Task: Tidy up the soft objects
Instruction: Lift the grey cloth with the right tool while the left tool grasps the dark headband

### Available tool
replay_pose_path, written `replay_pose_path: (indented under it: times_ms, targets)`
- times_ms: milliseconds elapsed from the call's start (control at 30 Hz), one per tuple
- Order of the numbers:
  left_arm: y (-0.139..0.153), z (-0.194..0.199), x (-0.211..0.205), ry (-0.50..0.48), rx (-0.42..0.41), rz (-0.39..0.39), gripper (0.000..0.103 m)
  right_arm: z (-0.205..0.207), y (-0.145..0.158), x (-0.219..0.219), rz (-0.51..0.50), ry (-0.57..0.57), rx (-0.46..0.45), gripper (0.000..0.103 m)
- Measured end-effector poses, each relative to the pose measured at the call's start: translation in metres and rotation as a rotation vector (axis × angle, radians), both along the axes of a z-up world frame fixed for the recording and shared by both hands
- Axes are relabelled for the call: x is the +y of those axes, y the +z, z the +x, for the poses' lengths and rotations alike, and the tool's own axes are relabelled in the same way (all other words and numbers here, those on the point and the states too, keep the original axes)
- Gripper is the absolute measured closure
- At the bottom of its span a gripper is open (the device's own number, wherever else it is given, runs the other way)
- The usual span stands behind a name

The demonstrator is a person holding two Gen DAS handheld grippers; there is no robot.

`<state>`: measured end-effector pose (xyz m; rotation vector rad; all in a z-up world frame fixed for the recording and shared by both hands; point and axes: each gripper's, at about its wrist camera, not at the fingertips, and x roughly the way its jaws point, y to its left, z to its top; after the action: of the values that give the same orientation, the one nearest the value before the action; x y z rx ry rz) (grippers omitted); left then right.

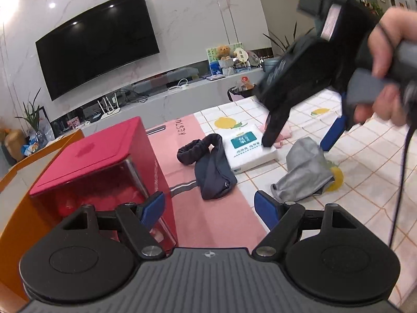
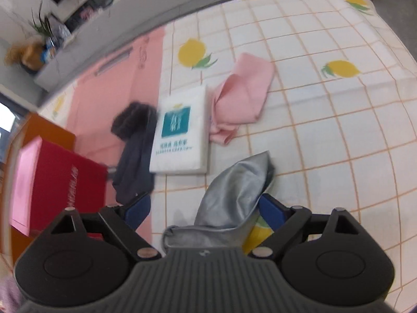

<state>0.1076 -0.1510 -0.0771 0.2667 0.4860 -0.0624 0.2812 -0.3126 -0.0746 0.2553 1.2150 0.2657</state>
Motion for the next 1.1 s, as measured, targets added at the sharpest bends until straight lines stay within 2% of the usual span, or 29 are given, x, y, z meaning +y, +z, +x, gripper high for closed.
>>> replay_pose_path:
  times_ms: [67, 133, 167, 267, 300, 333, 367, 400, 433, 500, 667, 833, 933, 1100]
  targets:
    - [0.003, 0.001, 0.002, 0.000, 0.003, -0.018, 0.012, -0.001, -0.007, 0.015, -0.090, 0.015, 0.003, 0.015]
    - [0.005, 0.004, 0.004, 0.001, 0.005, -0.046, 0.012, -0.001, -0.012, 0.016, -0.134, -0.026, -0.012, 0.024]
    - [0.006, 0.005, 0.004, -0.001, 0.008, -0.054, 0.012, -0.002, -0.013, 0.019, -0.143, -0.024, -0.020, 0.024]
    - [0.005, 0.012, 0.000, -0.013, 0.023, -0.058, 0.012, -0.003, -0.014, 0.029, -0.209, 0.040, -0.043, 0.031]
    - [0.005, 0.013, -0.003, -0.022, 0.020, -0.052, 0.012, -0.005, -0.013, 0.029, -0.235, 0.051, -0.052, 0.037]
    - [0.005, 0.015, -0.007, -0.027, 0.011, -0.045, 0.012, -0.007, -0.012, 0.030, -0.266, 0.061, -0.064, 0.051]
    - [0.005, 0.016, -0.011, -0.030, 0.001, -0.037, 0.012, -0.011, -0.011, 0.026, -0.298, 0.062, -0.073, 0.060]
    - [0.005, 0.019, -0.015, -0.036, -0.010, -0.025, 0.012, -0.011, -0.009, 0.021, -0.313, 0.048, -0.076, 0.078]
    - [0.004, 0.022, -0.018, -0.035, -0.016, -0.014, 0.012, -0.010, -0.008, 0.012, -0.308, 0.021, -0.074, 0.091]
    - [0.000, 0.033, -0.024, -0.014, -0.009, 0.012, 0.012, -0.007, -0.008, -0.002, -0.274, -0.002, -0.057, 0.097]
    - [-0.009, 0.055, -0.032, 0.010, 0.038, 0.025, 0.013, -0.009, 0.001, -0.013, -0.350, -0.023, -0.099, 0.098]
    - [-0.020, 0.078, -0.039, 0.116, 0.062, 0.025, 0.013, -0.008, 0.004, -0.019, -0.330, -0.050, -0.104, 0.097]
    - [-0.025, 0.096, -0.037, 0.207, 0.134, -0.027, 0.014, -0.008, 0.004, -0.018, -0.348, -0.040, -0.114, 0.097]
    - [-0.026, 0.109, -0.028, 0.307, 0.145, -0.147, 0.014, -0.007, 0.001, -0.018, -0.341, -0.034, -0.106, 0.097]
